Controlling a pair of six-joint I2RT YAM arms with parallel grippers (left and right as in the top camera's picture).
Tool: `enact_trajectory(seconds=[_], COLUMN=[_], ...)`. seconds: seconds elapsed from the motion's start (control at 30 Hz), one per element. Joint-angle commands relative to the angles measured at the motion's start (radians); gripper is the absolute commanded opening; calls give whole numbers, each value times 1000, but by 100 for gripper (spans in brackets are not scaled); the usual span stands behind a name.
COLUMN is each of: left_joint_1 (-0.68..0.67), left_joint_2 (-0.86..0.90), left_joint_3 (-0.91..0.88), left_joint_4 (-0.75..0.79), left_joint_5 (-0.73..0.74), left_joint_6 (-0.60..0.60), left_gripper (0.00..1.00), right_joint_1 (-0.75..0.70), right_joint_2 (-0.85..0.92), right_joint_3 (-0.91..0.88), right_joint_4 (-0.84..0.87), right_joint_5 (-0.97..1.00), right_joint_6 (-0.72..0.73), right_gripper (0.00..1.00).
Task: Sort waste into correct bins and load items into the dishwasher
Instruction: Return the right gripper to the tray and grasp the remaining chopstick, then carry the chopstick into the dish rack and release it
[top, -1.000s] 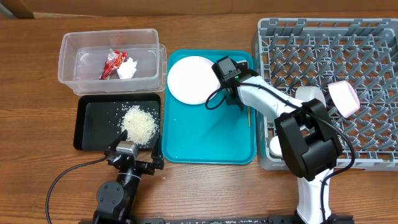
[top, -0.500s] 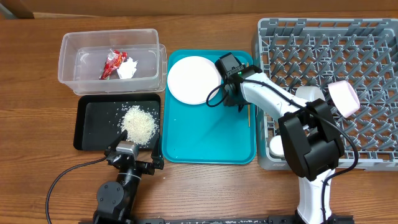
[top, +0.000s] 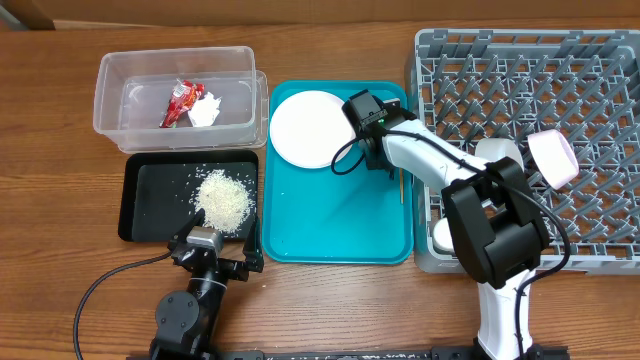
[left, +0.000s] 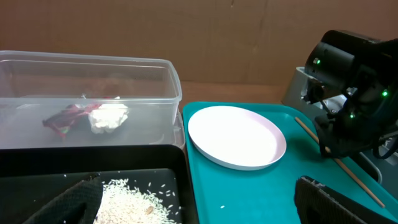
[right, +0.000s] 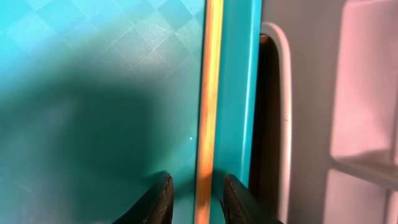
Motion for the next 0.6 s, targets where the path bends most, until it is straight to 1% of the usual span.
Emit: enact_trajectory(seconds=[0.0,0.1,0.13,0.3,0.33,0.37,0.4,0.47,0.5,0.53,0.57], left_joint_1=[5,5,5,5,5,5,5,5,5,5,5], left_joint_2=[-5,-5,-5,-5,-5,-5,-5,-5,-5,-5,-5], left_joint_3=[-3,-3,-3,-3,-3,-3,-3,-3,-3,-3,-3], left_joint_4=[1,1,1,1,1,1,1,1,1,1,1], left_joint_5=[11,11,11,11,11,11,11,11,11,11,11], left_joint_6=[-6,-6,-6,-6,-6,-6,-6,-6,-6,-6,-6], left_gripper=[100,100,100,100,100,100,100,100,100,100,100], right_joint_1=[-26,-26,-26,-26,-26,-26,-26,-26,-26,-26,-29], right_joint_2=[45,55,56,57,57,57,57,56,56,56,56], right_joint_3=[-24,-24,-24,-24,-24,-23,-23,-23,-23,-23,-23], right_joint_4=[-4,-10,-16,-38,-40,-39,-37,-34,-34,-34,-37], right_joint_5=[-238,-417,-462,-515,-515,-514,-512,-480,-457,-433,-401], right_joint_6=[-25,-116,-135,-138,-138,-138,-138,-125,-101,-68,-8], right_gripper=[30,31,34,33,28,20,17,15,12,7,4])
